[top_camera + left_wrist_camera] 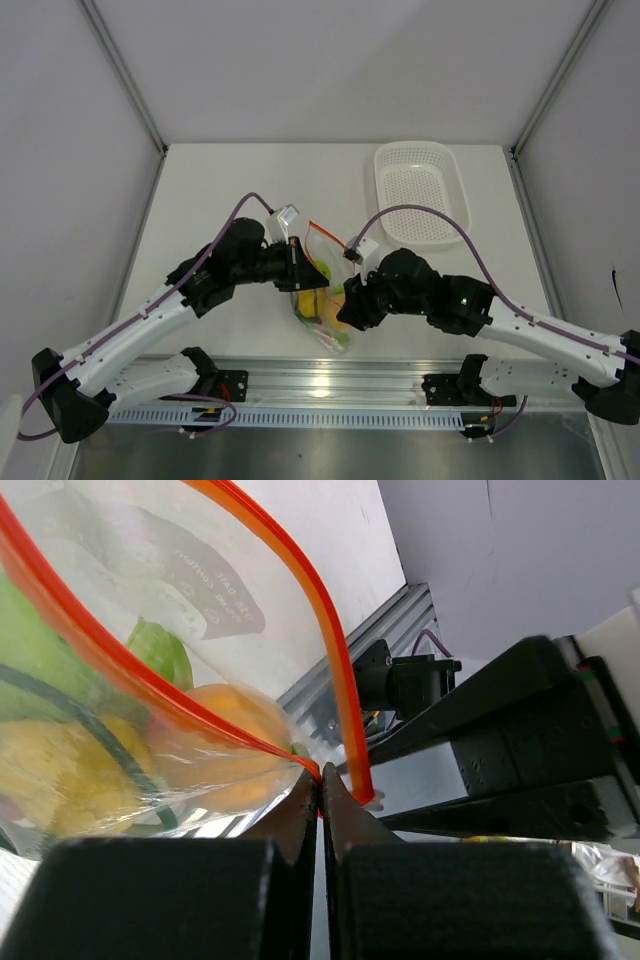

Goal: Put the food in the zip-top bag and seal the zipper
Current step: Adjust the zipper food storage bag at the center of the board.

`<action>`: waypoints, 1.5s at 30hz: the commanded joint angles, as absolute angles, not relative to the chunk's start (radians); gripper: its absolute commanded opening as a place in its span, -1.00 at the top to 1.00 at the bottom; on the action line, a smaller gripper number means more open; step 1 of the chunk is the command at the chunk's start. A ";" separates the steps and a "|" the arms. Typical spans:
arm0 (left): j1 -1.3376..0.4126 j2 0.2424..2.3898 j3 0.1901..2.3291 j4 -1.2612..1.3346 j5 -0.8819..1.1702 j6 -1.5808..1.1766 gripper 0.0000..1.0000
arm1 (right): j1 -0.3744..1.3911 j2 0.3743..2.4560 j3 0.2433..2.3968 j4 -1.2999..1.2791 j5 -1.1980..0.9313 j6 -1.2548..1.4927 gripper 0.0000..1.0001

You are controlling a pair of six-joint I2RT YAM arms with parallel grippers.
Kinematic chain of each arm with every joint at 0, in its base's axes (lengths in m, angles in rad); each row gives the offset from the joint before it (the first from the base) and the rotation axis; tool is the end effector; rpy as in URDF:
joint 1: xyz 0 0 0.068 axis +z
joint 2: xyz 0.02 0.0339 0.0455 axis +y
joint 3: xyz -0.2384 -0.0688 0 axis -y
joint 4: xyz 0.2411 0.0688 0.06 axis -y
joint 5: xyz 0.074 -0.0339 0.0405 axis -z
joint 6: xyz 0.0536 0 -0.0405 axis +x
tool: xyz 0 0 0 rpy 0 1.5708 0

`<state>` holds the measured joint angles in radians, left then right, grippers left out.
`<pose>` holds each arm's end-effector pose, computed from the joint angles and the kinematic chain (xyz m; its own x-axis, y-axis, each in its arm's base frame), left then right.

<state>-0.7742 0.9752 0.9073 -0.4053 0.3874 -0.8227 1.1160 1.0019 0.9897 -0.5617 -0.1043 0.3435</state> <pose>0.1581 -0.1829 0.2980 -0.8724 -0.0962 -0.4793 0.3651 0.5239 -0.7696 0.1005 0.2183 0.3023 -0.5384 -0.3385 -0.7717 -0.7971 0.5017 0.3360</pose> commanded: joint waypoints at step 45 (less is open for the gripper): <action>-0.853 1.015 1.049 -0.104 0.776 0.317 -0.99 | 1.019 0.954 1.169 -0.695 -0.143 0.048 1.00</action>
